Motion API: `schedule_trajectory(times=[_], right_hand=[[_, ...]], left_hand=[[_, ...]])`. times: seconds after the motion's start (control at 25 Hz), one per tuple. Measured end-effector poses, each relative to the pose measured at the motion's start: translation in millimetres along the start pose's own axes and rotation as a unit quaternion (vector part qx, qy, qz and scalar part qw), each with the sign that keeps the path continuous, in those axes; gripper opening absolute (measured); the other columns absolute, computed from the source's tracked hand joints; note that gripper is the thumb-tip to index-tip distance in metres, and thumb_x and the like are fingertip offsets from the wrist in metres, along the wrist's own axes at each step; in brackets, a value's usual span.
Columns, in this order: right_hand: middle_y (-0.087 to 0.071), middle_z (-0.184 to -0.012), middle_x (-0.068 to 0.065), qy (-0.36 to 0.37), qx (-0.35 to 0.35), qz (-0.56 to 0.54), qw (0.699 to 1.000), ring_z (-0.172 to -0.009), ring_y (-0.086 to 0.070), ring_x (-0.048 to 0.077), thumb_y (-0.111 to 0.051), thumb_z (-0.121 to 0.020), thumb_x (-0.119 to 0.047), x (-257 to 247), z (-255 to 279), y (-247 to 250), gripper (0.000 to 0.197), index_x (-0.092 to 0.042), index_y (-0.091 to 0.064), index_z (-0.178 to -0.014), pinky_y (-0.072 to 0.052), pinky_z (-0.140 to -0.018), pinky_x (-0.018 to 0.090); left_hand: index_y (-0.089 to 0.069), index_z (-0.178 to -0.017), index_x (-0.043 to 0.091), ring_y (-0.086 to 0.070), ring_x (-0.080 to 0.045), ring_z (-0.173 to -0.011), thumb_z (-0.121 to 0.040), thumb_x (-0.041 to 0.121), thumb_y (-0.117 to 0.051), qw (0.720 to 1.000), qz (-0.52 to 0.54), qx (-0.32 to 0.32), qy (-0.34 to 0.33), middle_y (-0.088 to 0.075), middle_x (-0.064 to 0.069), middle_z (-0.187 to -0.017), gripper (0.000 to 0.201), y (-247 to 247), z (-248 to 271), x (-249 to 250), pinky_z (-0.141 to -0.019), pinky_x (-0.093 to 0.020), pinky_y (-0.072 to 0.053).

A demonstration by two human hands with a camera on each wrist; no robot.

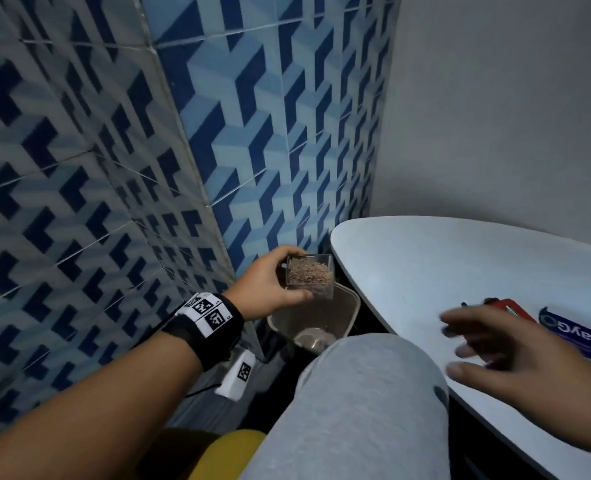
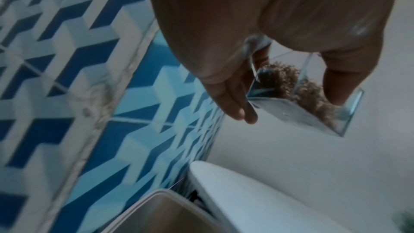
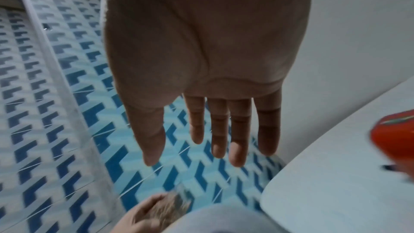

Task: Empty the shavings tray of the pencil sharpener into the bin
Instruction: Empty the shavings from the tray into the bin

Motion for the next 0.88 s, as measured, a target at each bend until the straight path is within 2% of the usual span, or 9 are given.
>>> schedule_trajectory(times=[0.12,0.36,0.44,0.52,0.56,0.6,0.68,0.76,0.88], right_hand=[[-0.079,-0.107,-0.022,-0.078,0.038,-0.009,0.996,-0.089,-0.075,0.004,-0.078,-0.033,-0.089,71.8,36.8,36.7,0.092,-0.053,-0.069,-0.117,-0.061,-0.076,0.036],[-0.079,-0.113,0.002,-0.153,0.126,-0.067,0.978,-0.084,-0.075,0.015,-0.096,-0.047,-0.062,218.0,80.7,85.2,0.084,-0.032,-0.074,-0.123,-0.061,-0.075,0.057],[-0.078,-0.111,0.006,-0.163,0.130,-0.072,0.975,-0.081,-0.074,0.019,-0.095,-0.067,-0.026,221.8,84.2,73.4,0.056,-0.035,-0.074,-0.119,-0.064,-0.073,0.044],[-0.080,-0.102,-0.002,-0.176,0.125,-0.064,0.974,-0.076,-0.073,0.017,-0.081,-0.077,0.009,199.6,76.7,69.7,0.062,-0.044,-0.077,-0.108,-0.062,-0.066,0.021],[-0.080,-0.099,-0.006,-0.189,0.100,-0.061,0.975,-0.075,-0.073,0.015,-0.080,-0.077,0.011,195.1,72.4,67.2,0.063,-0.046,-0.077,-0.105,-0.062,-0.065,0.020],[-0.080,-0.099,-0.009,-0.186,0.088,-0.051,0.977,-0.076,-0.074,0.013,-0.084,-0.076,0.002,188.0,69.4,64.6,0.057,-0.046,-0.077,-0.106,-0.062,-0.068,0.025],[-0.080,-0.105,-0.011,-0.168,0.076,-0.051,0.982,-0.080,-0.075,0.011,-0.089,-0.063,-0.040,173.7,63.6,60.6,0.054,-0.045,-0.074,-0.115,-0.060,-0.076,0.039],[-0.080,-0.107,-0.015,-0.154,0.057,-0.053,0.985,-0.082,-0.075,0.008,-0.080,-0.045,-0.080,176.6,56.0,55.6,0.083,-0.045,-0.072,-0.119,-0.059,-0.079,0.041],[-0.080,-0.105,-0.018,-0.164,0.024,-0.051,0.985,-0.085,-0.075,0.008,-0.069,-0.028,-0.098,167.8,43.5,47.4,0.102,-0.052,-0.069,-0.119,-0.059,-0.078,0.039]], left_hand=[[-0.059,-0.133,0.025,-0.073,-0.021,-0.110,-0.078,0.018,-0.090,0.997,-0.048,0.009,0.053,-0.072,-0.003,-0.126,0.064,-12.7,-24.2,-42.9,-0.105,-0.040,-0.058],[-0.057,-0.133,0.020,-0.070,-0.023,-0.109,-0.077,0.021,-0.093,0.982,-0.124,-0.016,0.139,-0.070,-0.004,-0.124,0.067,-46.1,-56.7,-107.4,-0.095,-0.033,-0.055],[-0.057,-0.131,0.020,-0.070,-0.026,-0.106,-0.076,0.020,-0.093,0.975,-0.150,-0.028,0.163,-0.070,-0.005,-0.120,0.066,-56.6,-63.9,-123.4,-0.095,-0.035,-0.058],[-0.057,-0.129,0.022,-0.070,-0.027,-0.102,-0.073,0.022,-0.093,0.966,-0.187,-0.042,0.174,-0.072,-0.006,-0.117,0.066,-66.2,-71.1,-136.1,-0.092,-0.038,-0.060],[-0.057,-0.128,0.025,-0.072,-0.028,-0.102,-0.071,0.025,-0.093,0.963,-0.200,-0.049,0.175,-0.075,-0.006,-0.118,0.067,-70.3,-74.6,-141.5,-0.092,-0.039,-0.061],[-0.058,-0.128,0.028,-0.073,-0.028,-0.103,-0.069,0.028,-0.093,0.960,-0.211,-0.055,0.174,-0.076,-0.006,-0.120,0.068,-73.9,-77.5,-146.0,-0.093,-0.038,-0.061],[-0.061,-0.130,0.030,-0.073,-0.027,-0.106,-0.068,0.030,-0.094,0.957,-0.222,-0.067,0.174,-0.076,-0.004,-0.123,0.070,-80.3,-80.0,-151.2,-0.094,-0.032,-0.057],[-0.064,-0.135,0.027,-0.070,-0.029,-0.114,-0.069,0.029,-0.095,0.955,-0.235,-0.079,0.165,-0.073,-0.007,-0.129,0.073,-86.2,-82.9,-152.6,-0.099,-0.032,-0.055],[-0.063,-0.141,0.029,-0.065,-0.035,-0.121,-0.069,0.035,-0.096,0.947,-0.265,-0.098,0.150,-0.065,-0.012,-0.132,0.080,-90.8,-87.4,-151.3,-0.107,-0.039,-0.053]])
Point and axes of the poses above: each hand's wrist, its own z-axis away from the middle knuckle, its own y-axis out of the back of the hand, x = y × z, the point moved 7 cm from there along -z, towards the middle knuckle
